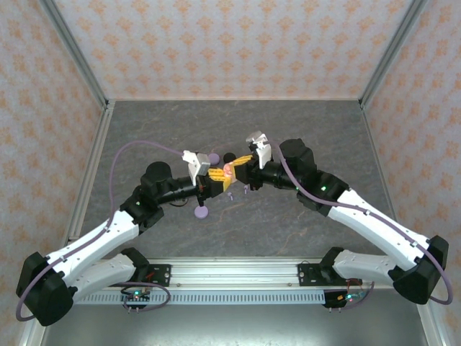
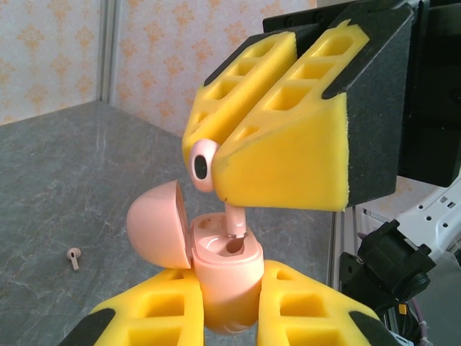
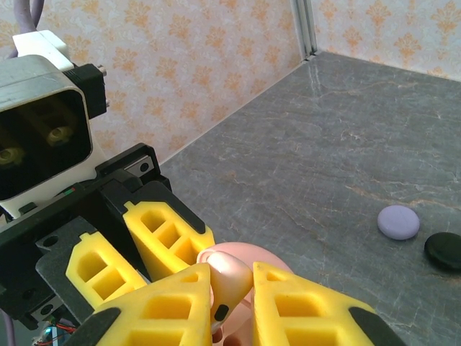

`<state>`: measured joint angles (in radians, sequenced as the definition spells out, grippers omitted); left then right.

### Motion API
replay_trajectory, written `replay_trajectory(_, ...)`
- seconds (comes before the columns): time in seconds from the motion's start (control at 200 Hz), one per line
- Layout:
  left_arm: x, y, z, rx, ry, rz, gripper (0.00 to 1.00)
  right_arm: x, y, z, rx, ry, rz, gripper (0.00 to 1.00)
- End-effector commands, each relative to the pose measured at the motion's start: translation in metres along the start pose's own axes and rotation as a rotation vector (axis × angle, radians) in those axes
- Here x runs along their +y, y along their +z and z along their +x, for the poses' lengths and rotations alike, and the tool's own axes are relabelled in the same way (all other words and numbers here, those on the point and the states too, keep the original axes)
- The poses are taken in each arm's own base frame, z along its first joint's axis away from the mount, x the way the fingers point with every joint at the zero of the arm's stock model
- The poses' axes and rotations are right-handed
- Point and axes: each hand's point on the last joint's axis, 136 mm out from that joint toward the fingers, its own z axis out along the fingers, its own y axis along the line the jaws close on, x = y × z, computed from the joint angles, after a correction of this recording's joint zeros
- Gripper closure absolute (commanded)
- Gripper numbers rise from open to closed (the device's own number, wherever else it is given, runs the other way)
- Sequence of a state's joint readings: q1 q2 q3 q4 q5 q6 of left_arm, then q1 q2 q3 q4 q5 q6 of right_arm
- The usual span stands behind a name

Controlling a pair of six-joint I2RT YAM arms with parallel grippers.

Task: Insert wireless bluetooth earbuds into charging case

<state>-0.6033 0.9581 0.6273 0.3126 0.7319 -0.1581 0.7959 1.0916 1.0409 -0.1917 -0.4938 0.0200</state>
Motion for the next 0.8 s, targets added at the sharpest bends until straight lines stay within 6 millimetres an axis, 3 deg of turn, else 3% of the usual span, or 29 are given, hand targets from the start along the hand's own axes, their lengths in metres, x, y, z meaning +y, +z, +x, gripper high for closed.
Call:
replay_trajectory(0.0,-0.016,-0.005,-0.032,-0.085,0.065,0.042,1.0,0.007,-0.002,-0.005,-0.005,-0.019,-0.018,0.83)
replay_trajectory(0.51,-0.017,-0.006,-0.033,-0.091,0.069,0.043,1.0,0.015,0.003,0.01,0.037,0.0,-0.09,0.83)
replay_trajectory(0.796,-0.018,-0.006,-0.035,-0.097,0.071,0.045,1.0,0.018,0.006,0.011,0.046,0.008,-0.114,0.77)
